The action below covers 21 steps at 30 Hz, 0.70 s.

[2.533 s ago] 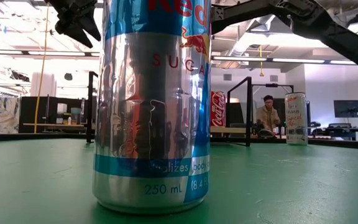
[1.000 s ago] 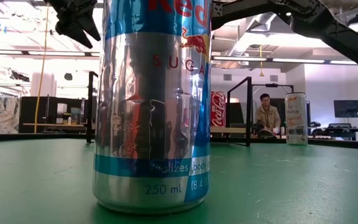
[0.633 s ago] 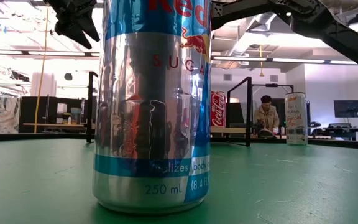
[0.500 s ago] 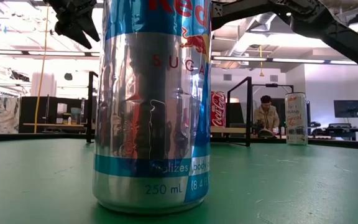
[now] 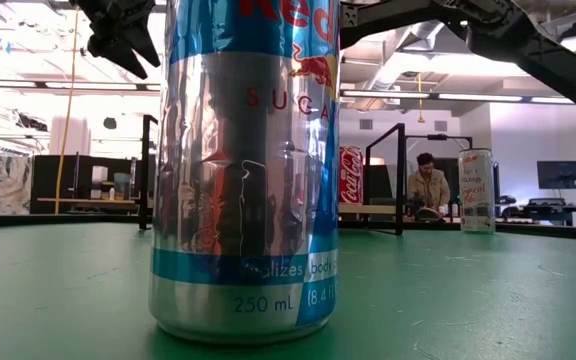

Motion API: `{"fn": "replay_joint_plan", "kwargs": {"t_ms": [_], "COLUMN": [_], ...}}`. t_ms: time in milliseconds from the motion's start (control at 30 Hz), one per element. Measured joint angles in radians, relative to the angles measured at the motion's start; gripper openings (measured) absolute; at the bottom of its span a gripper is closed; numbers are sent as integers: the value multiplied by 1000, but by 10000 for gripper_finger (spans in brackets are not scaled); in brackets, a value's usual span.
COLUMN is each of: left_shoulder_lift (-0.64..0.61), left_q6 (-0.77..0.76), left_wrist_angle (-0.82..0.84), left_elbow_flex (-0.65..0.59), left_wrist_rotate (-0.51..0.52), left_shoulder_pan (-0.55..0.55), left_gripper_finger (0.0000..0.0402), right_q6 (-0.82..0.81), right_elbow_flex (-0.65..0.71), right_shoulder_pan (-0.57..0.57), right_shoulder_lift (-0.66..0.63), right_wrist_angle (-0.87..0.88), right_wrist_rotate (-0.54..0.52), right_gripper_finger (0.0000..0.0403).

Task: Place canned beverage on shelf
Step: Put the top white soda can on the shelf

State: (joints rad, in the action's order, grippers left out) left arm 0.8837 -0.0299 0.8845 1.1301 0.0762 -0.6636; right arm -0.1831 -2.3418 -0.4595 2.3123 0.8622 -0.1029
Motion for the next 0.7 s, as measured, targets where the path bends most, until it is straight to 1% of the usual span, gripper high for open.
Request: {"fn": "replay_joint_plan", "kwargs": {"t_ms": [100,300,400,600,700], "left_shoulder_lift": [0,0,0,0,0], "left_q6": [-5,-7,-7,-9,-11], "left_wrist_angle": [0,0,-1,-7,-8], "left_elbow_flex": [0,0,0,0,0], "left_wrist_rotate": [-9,-9,-9,-11,-13], "left_shoulder_pan": [0,0,0,0,0], "left_gripper_finger": [320,320,320,320,320], "right_q6": [1,8,22,36,80], "right_elbow_flex": [-13,-11,-16,-13,-13], "right_shoulder_pan": [0,-6,-11,-20,-18], "right_shoulder_lift": [-2,-50,-73,-130,-165], "right_wrist_angle": [-16,-17,-33,-3,6], "right_wrist_rotate": [-1,-8,-8,-5,17], "right_gripper_finger": [385,399,399,399,399]}}
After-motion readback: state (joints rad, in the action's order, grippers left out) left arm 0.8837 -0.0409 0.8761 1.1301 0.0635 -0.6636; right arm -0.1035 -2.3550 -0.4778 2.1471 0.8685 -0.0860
